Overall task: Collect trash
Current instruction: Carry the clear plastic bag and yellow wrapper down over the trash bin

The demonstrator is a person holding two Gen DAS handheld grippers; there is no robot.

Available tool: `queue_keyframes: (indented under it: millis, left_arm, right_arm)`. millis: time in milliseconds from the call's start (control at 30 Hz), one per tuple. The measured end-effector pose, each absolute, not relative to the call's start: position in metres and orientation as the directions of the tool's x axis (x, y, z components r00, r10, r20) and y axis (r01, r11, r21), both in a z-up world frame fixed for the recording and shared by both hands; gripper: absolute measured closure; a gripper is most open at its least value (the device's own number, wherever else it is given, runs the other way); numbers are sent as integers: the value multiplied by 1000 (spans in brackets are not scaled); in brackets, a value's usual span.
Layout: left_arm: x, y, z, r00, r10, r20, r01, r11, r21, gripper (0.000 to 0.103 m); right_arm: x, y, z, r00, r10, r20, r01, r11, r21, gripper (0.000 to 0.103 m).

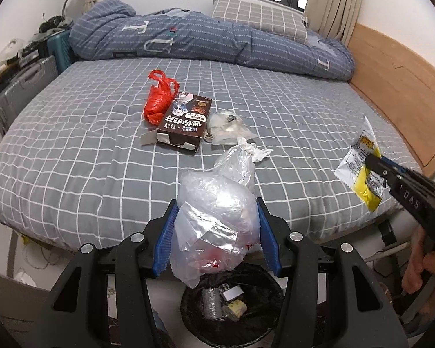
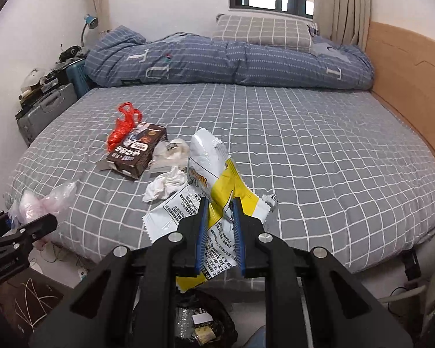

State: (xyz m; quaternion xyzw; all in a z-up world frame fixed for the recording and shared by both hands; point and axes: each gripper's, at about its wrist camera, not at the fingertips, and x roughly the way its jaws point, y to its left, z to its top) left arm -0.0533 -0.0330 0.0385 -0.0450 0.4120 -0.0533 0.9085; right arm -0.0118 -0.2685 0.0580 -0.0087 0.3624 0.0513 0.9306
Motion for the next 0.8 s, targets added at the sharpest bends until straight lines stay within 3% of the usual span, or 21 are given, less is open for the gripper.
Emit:
queue_keyframes:
  millis: [500,800]
  left_arm:
    - [-118,-34,53,674,-191,-714,95,981,-172,52]
    - [-137,-44,24,636,-174,-752,108,985,-136,52]
  right_arm:
    - [-92,-261,60,735,135,-664,-136,989,50,87]
    - [-128,-253,43,716,134,-685,-136,989,52,87]
